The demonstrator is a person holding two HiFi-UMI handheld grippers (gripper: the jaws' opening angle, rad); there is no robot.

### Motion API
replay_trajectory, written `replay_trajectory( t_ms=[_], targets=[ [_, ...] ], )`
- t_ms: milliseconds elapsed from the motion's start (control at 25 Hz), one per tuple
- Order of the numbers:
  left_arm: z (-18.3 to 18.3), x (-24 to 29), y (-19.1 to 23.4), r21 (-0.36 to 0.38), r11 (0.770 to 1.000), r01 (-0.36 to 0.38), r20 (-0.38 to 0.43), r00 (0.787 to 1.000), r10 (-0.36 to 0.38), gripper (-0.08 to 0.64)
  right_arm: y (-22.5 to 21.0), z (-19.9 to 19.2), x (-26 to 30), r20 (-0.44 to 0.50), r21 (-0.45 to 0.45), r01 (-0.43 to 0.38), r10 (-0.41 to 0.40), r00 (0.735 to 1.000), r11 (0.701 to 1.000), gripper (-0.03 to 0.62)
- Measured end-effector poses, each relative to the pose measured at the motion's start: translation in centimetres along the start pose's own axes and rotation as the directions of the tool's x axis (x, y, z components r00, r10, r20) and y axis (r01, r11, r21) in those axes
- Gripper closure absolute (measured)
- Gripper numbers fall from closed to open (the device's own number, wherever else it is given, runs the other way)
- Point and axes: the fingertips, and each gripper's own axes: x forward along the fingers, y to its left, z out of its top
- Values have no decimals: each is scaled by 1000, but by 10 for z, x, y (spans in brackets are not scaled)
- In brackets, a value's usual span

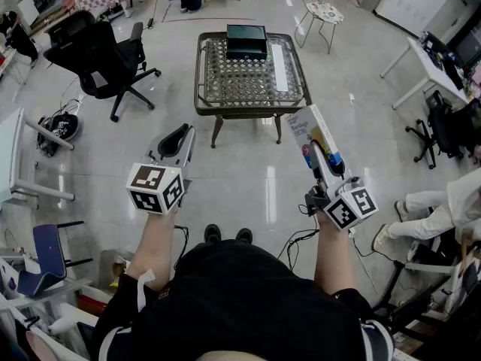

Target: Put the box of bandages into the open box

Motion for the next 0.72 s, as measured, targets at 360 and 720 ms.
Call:
replay_trajectory(
  t_ms=[360, 720],
  targets=[
    [-2, 3, -33, -1, 1000, 19, -3, 1000, -19, 512, -17, 0, -31, 12, 27, 9, -9, 1000, 1000, 515],
    [10, 1, -77, 21, 998, 57, 32, 998, -58, 512, -16, 8, -61, 32, -27, -38, 39, 999, 999, 509]
  ],
)
